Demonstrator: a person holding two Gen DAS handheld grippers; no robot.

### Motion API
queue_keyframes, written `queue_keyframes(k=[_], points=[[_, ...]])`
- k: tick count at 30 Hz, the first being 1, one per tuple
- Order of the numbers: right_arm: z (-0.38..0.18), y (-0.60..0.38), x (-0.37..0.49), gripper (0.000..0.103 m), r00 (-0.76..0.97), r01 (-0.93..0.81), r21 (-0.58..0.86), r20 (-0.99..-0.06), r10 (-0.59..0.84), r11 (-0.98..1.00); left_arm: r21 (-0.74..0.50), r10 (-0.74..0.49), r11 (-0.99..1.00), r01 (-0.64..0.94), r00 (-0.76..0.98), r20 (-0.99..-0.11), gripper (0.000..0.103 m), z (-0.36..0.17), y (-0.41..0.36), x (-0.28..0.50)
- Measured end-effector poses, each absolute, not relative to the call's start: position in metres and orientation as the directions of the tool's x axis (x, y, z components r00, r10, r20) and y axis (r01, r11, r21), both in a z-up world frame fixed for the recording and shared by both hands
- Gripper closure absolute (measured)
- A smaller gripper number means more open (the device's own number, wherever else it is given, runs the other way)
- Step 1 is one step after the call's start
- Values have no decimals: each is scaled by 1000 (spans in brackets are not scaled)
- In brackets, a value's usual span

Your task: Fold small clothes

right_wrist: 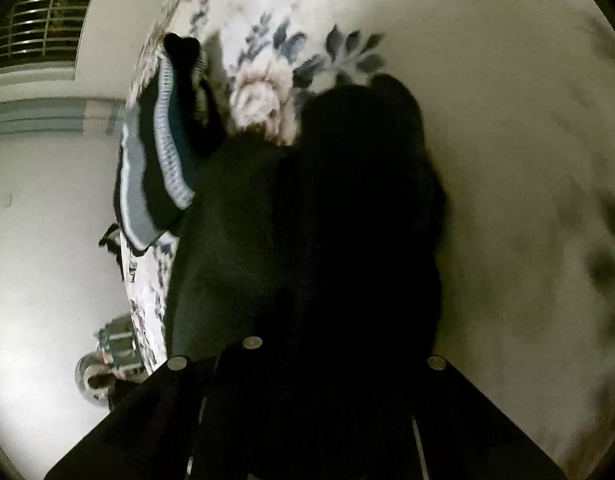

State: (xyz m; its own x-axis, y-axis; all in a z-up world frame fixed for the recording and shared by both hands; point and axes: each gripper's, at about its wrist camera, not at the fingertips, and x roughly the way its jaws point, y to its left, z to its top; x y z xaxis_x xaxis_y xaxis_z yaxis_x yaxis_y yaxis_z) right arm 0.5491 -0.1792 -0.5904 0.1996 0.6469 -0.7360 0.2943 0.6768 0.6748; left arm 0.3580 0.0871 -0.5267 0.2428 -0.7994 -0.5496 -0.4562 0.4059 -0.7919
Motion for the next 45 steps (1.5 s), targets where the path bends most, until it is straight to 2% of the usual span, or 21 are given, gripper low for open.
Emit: queue_keyframes(k=[5, 6, 8, 12, 19, 23, 25, 26, 27, 29, 30, 31, 36, 40, 43, 45], points=[[-532, -188, 423, 92, 252, 384, 657, -750, 611, 649, -794, -834, 521, -315, 11, -551, 41, -509, 74, 393], [-531, -186, 405, 95, 237, 399, 646, -758, 608, 651, -779, -820, 560, -280, -56, -570, 41, -511, 65, 400], [-542, -181, 376, 95, 189, 435, 615, -776, 602, 657, -752, -790, 610, -252, -115, -602, 41, -516, 56, 409], [-560, -182, 394, 95, 210, 392, 548, -835, 508, 739, -732, -778, 621, -280, -105, -620, 41, -522, 58, 413], [-521, -217, 448, 95, 332, 319, 529, -840, 430, 787, -742, -796, 552, -380, 27, -605, 41, -528, 90, 386], [-540, -229, 476, 94, 247, 360, 494, -869, 430, 792, -747, -805, 511, -425, 69, -590, 40, -534, 97, 380], [-569, -234, 487, 75, 142, 430, 472, -877, 459, 769, -747, -800, 520, -414, 70, -596, 39, -533, 97, 381], [-582, -239, 497, 56, 127, 468, 479, -868, 480, 743, -747, -797, 527, -406, 68, -600, 39, -533, 97, 382], [-598, -244, 500, 54, 141, 510, 513, -842, 521, 690, -746, -793, 533, -399, 72, -605, 39, -533, 95, 383], [-624, -252, 506, 56, 189, 567, 591, -771, 608, 573, -744, -791, 538, -395, 69, -608, 39, -534, 96, 383], [-625, -254, 509, 76, 217, 577, 606, -760, 612, 548, -745, -791, 538, -394, 69, -608, 39, -534, 98, 381], [-616, -253, 514, 78, 248, 558, 623, -756, 605, 548, -745, -790, 540, -392, 70, -609, 39, -534, 98, 381], [-523, -211, 546, 83, 324, 247, 635, -766, 555, 732, -737, -775, 572, -362, 57, -629, 39, -531, 95, 375], [-459, -154, 578, 87, 344, -74, 615, -723, 599, 785, -718, -751, 604, -346, 57, -658, 39, -526, 92, 363], [-470, -126, 619, 86, 299, -155, 525, -783, 546, 837, -716, -740, 601, -355, 90, -666, 39, -522, 94, 351], [-504, -121, 644, 74, 173, -126, 466, -859, 482, 876, -701, -719, 614, -363, 110, -687, 37, -524, 94, 340]])
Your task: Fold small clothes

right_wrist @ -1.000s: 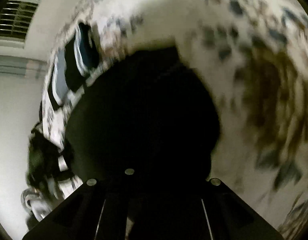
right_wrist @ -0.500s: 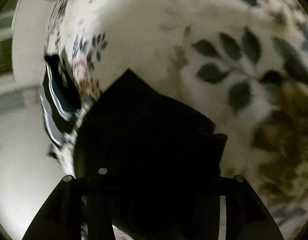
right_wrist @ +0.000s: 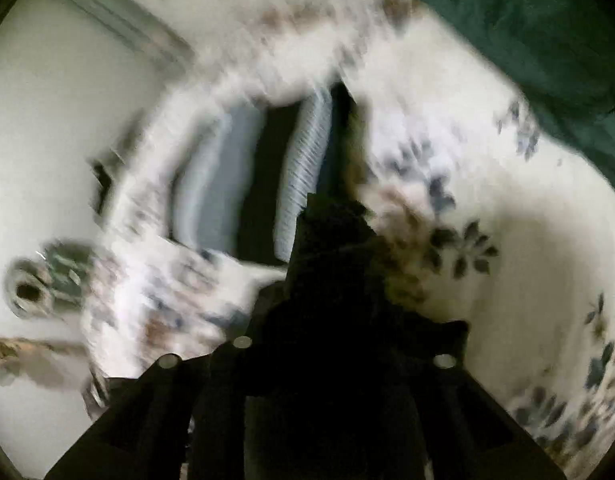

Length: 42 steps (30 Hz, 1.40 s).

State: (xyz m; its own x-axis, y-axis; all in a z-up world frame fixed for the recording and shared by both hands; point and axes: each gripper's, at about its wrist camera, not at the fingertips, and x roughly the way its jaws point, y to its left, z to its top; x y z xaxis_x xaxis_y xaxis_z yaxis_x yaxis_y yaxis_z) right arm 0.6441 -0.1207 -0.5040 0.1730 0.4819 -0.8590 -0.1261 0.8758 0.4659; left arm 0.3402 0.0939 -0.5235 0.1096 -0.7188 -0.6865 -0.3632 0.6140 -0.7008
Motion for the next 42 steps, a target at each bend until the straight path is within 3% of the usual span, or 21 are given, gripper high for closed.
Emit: queue_keyframes(k=[2, 4, 5, 6, 12, 19, 23, 30, 35, 37, 42], points=[[-538, -133, 655, 72, 53, -43, 431, -900, 432, 902, -675, -694, 628, -387, 114, -711, 21, -531, 94, 327], [-547, -150, 649, 55, 49, -7, 470, -882, 469, 883, -691, -706, 595, -410, 144, -693, 15, -542, 92, 317], [-549, -161, 642, 45, 51, 12, 505, -863, 503, 863, -705, -710, 573, -417, 177, -682, 8, -546, 93, 314], [-552, -172, 633, 42, 50, 38, 531, -847, 529, 846, -731, -723, 534, -425, 219, -656, 0, -552, 94, 312], [-573, -218, 600, 25, 89, 196, 694, -716, 692, 693, -703, -730, 449, -551, 228, -644, 0, -565, 102, 321], [-627, -226, 577, 21, 5, 324, 739, -625, 780, 590, -645, -760, 351, -679, 195, -620, 0, -576, 112, 328], [-654, -216, 573, 17, -1, 342, 764, -582, 814, 547, -645, -744, 367, -671, 204, -636, 0, -568, 107, 321], [-647, -250, 534, 17, 83, 387, 811, -505, 859, 439, -674, -752, 348, -651, 236, -615, 0, -567, 112, 308], [-663, -250, 500, 14, 8, 408, 798, -488, 873, 442, -678, -745, 377, -631, 228, -627, 0, -563, 105, 302], [-670, -241, 505, 7, 29, 400, 818, -461, 887, 413, -677, -739, 405, -615, 216, -638, 0, -560, 99, 307], [-685, -221, 540, 5, 124, 389, 867, -383, 915, 310, -667, -703, 522, -533, 175, -690, 0, -554, 80, 333]])
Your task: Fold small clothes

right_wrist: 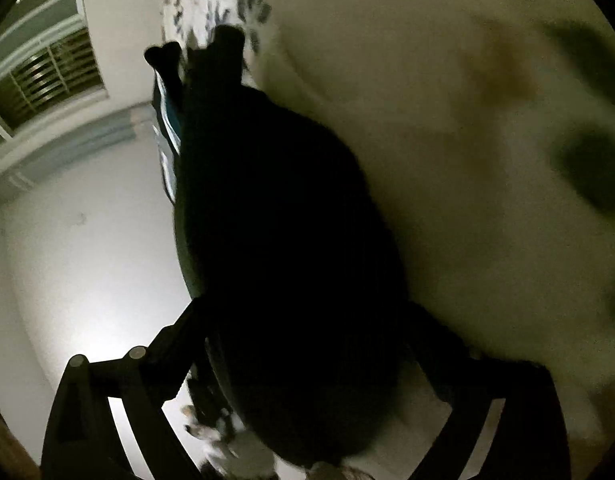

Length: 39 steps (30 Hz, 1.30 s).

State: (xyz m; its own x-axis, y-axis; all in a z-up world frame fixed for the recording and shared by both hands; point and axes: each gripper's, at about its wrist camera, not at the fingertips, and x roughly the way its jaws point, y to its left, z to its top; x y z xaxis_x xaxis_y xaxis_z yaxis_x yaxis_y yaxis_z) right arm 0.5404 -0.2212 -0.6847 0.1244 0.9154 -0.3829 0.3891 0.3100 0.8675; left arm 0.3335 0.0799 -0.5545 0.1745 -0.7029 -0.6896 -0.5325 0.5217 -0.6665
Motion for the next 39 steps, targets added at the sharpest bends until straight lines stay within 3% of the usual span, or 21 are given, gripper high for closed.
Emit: queue_keyframes(k=[7, 9, 10, 12, 13, 14, 15, 18, 27, 31, 33, 35, 37, 38, 39], points=[[-675, -177, 583, 4, 97, 307, 888, -386, 917, 341, -670, -684, 569, -476, 178, -707, 0, -557, 69, 359], [-674, -166, 590, 7, 87, 304, 869, -433, 897, 390, -677, -690, 556, -483, 187, -700, 0, -559, 69, 361], [-673, -162, 592, 13, 89, 307, 860, -453, 887, 409, -679, -691, 554, -481, 190, -698, 0, -560, 69, 361], [-673, -157, 593, 55, 79, 321, 827, -509, 857, 462, -689, -692, 551, -470, 204, -693, 0, -557, 68, 365], [-671, -156, 591, 60, 85, 335, 810, -534, 841, 481, -695, -691, 555, -457, 213, -691, 0, -554, 68, 366], [-667, -157, 588, 66, 104, 338, 803, -549, 829, 490, -698, -689, 562, -444, 215, -692, 8, -550, 67, 365], [-662, -157, 585, 73, 113, 335, 795, -567, 816, 506, -696, -686, 574, -431, 212, -696, 34, -547, 65, 367], [-644, -163, 567, 80, 169, 360, 767, -614, 771, 531, -705, -702, 580, -408, 189, -687, 49, -538, 70, 374], [-593, -186, 448, 81, 316, 569, 712, -651, 690, 411, -726, -737, 655, -209, 35, -676, 55, -491, 53, 400], [-591, -187, 391, 79, 296, 658, 638, -708, 642, 400, -632, -651, 759, -154, -164, -741, 51, -518, 37, 396], [-614, -186, 379, 62, 217, 718, 570, -729, 649, 400, -553, -571, 821, -141, -233, -787, 51, -534, 34, 387], [-632, -191, 371, 47, 178, 757, 541, -710, 682, 367, -542, -559, 829, -137, -223, -799, 45, -534, 38, 377], [-631, -199, 370, 45, 167, 751, 549, -696, 698, 368, -519, -531, 847, -114, -185, -827, 41, -524, 42, 367], [-625, -205, 369, 45, 148, 734, 550, -703, 696, 399, -493, -503, 864, -101, -160, -849, 35, -516, 46, 361], [-620, -210, 368, 45, 137, 717, 552, -711, 690, 426, -467, -475, 880, -88, -124, -871, 23, -505, 51, 354]])
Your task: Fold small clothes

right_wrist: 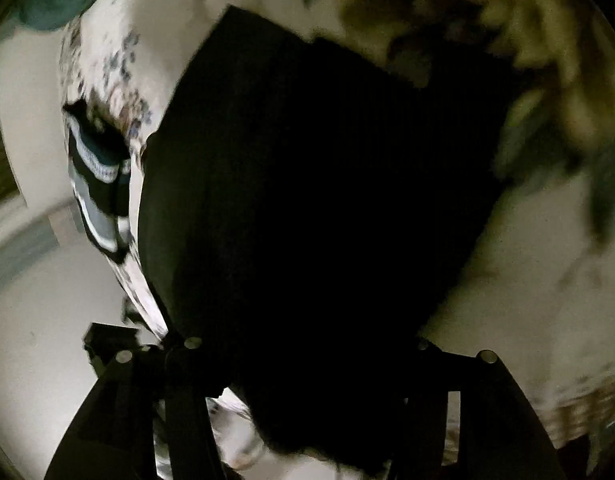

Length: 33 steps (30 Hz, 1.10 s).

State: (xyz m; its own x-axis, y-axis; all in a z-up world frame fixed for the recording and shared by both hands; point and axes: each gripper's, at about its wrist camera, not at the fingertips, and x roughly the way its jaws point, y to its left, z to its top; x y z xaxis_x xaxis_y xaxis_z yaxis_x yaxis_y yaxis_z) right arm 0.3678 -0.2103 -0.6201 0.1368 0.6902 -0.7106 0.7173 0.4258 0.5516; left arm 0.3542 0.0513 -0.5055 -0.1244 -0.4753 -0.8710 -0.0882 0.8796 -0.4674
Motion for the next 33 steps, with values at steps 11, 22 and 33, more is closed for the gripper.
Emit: queue_keyframes(k=[11, 22, 33], points=[[-556, -301, 361, 39, 198, 601, 515, -837, 510, 612, 9, 5, 992, -129, -32, -999, 14, -528, 112, 266], [-657, -274, 455, 33, -68, 609, 457, -784, 617, 648, 7, -1, 980, -200, -40, -999, 0, -573, 117, 263], [-602, -247, 474, 91, 7, 458, 458, -859, 512, 762, -3, -8, 980, -197, -24, -1000, 0, -573, 118, 262]])
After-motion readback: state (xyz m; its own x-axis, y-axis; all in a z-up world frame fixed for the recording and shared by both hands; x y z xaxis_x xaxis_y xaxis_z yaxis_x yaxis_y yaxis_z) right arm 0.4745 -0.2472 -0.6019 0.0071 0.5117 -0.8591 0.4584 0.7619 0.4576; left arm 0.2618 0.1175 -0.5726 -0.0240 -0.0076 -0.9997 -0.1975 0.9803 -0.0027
